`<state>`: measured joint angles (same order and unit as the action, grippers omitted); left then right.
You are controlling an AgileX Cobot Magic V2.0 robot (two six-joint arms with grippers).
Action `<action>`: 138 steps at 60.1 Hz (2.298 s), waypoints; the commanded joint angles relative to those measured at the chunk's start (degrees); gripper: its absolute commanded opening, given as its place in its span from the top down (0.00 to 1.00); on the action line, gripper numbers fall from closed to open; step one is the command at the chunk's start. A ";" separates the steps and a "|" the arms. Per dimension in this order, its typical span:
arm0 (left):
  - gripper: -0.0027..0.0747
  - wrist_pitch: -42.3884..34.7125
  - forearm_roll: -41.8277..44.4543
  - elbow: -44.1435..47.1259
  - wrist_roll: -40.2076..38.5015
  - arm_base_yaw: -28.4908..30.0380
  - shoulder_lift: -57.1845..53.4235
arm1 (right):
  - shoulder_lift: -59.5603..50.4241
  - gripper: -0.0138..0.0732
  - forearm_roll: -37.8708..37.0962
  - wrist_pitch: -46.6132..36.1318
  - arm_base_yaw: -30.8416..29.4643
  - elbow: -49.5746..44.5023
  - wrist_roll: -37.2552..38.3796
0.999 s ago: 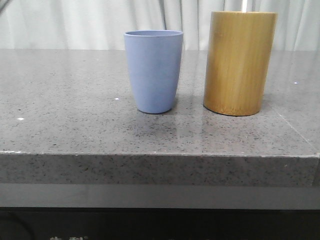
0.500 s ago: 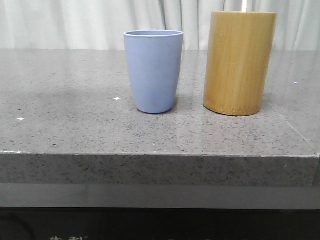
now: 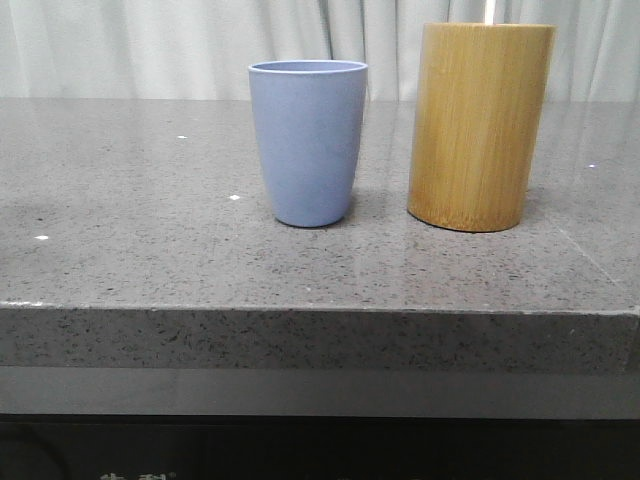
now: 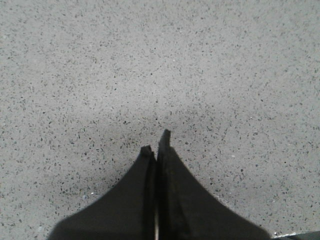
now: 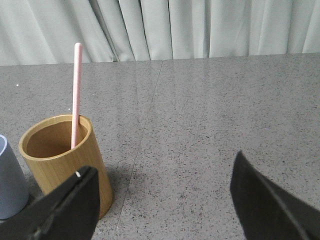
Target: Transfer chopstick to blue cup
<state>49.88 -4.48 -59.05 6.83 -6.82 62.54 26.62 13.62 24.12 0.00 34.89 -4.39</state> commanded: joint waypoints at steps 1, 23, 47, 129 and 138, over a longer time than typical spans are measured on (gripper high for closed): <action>0.99 -11.23 -1.80 5.41 -0.59 0.14 -6.97 | 0.56 0.20 0.51 -4.22 -0.19 2.04 -0.28; 0.99 -27.13 -2.59 30.15 -0.59 0.14 -38.89 | 0.63 0.20 0.51 -4.30 -0.19 2.04 -0.28; 0.99 -27.13 -4.12 33.38 -0.59 0.14 -55.72 | 12.48 0.20 1.98 -11.38 3.40 5.12 -0.28; 0.99 -27.02 -4.12 33.38 -0.59 0.14 -55.72 | 51.68 0.91 2.63 -21.33 18.93 34.21 -0.34; 0.99 -27.02 -4.12 33.38 -0.59 0.14 -55.72 | 46.23 0.91 2.63 -25.90 19.13 34.21 -0.34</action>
<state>27.65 -7.77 -24.38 6.72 -6.72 6.26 77.84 16.07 5.98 19.04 66.93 -4.39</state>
